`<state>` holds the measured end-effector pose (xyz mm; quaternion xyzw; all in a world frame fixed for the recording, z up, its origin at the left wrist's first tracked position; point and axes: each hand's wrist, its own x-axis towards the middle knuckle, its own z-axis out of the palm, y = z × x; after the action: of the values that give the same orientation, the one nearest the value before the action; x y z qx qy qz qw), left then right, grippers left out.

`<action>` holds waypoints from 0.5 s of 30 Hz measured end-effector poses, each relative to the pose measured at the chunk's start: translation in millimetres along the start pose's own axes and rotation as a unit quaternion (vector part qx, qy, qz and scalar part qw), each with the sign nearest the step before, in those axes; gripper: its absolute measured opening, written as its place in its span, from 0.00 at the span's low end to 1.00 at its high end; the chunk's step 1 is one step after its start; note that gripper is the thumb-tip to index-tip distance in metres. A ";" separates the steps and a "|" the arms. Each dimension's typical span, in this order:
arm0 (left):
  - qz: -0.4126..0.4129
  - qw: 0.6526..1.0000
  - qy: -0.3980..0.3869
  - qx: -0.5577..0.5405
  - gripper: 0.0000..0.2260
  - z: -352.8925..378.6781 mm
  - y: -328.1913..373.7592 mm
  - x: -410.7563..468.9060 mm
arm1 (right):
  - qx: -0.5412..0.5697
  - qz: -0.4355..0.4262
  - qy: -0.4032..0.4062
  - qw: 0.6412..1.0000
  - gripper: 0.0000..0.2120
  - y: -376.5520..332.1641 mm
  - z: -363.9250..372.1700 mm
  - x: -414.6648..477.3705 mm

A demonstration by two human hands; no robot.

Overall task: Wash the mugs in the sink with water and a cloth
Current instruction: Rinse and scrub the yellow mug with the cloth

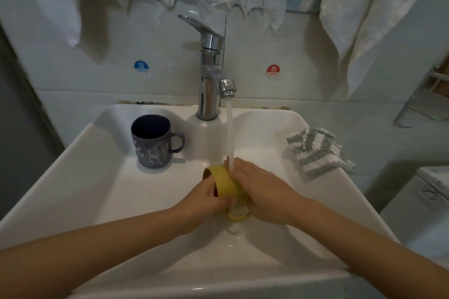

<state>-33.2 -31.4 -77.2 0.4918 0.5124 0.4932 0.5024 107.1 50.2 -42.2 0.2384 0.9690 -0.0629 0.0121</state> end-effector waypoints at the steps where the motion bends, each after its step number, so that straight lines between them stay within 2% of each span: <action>1: -0.006 1.000 0.004 -0.015 0.25 1.1 -0.9 0.4 | 0.011 0.019 0.000 1.000 0.41 0.4 -0.3 0.0; 5: -0.031 0.999 0.014 -0.037 0.22 0.4 -0.5 1.0 | -0.004 0.083 -0.024 0.996 0.36 14.4 -3.5 -7.0; 9: -0.033 0.999 0.012 -0.032 0.25 -0.3 3.2 0.8 | 0.002 -0.034 -0.018 0.999 0.40 -0.6 2.6 -8.1; 12: -0.038 0.998 0.014 -0.039 0.25 -2.9 3.4 0.6 | -0.004 -0.072 -0.017 0.997 0.39 -0.7 3.9 -5.7; 15: -0.050 0.996 0.021 -0.067 0.21 -4.2 3.4 0.9 | 0.000 0.009 -0.021 1.000 0.35 21.1 0.5 -10.8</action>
<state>-37.4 -30.4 -73.8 0.4205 0.5129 0.5110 0.5468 126.4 63.7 -44.6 0.2456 0.9664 -0.0678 0.0331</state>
